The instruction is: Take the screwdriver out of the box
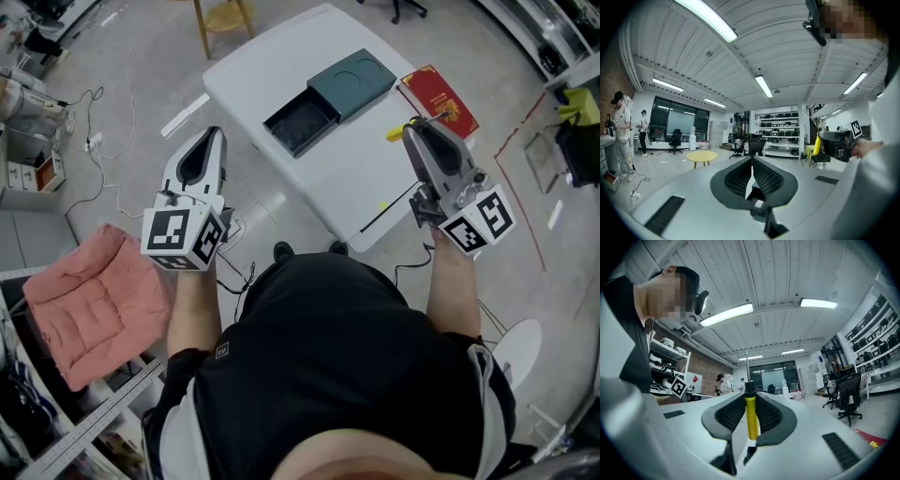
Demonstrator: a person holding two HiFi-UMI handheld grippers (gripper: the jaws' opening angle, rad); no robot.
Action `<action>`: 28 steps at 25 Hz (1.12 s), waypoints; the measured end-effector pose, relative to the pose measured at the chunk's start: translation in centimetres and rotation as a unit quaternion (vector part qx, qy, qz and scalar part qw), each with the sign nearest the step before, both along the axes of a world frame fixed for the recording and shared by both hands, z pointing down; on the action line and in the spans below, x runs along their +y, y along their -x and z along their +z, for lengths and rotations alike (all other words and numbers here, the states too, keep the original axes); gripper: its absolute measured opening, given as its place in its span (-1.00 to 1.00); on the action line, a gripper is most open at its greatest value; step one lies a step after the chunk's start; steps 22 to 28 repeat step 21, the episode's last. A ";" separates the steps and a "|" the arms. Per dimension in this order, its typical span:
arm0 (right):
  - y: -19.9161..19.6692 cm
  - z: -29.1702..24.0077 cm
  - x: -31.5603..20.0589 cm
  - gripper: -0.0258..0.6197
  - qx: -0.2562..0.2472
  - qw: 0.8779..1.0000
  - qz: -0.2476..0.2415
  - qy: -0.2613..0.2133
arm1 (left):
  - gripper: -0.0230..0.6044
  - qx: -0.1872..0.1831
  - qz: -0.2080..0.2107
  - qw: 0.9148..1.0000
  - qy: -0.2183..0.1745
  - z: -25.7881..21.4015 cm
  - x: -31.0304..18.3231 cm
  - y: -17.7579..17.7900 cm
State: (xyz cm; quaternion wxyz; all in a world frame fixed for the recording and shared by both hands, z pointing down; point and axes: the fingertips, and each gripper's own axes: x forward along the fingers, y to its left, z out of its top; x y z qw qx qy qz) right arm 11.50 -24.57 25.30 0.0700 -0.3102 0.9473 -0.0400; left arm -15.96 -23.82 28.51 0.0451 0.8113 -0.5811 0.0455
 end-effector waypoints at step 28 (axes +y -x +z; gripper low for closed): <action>0.3 0.7 0.1 -0.67 -0.003 1.000 0.000 0.011 | -0.85 0.003 0.002 1.000 0.003 0.6 0.2 0.1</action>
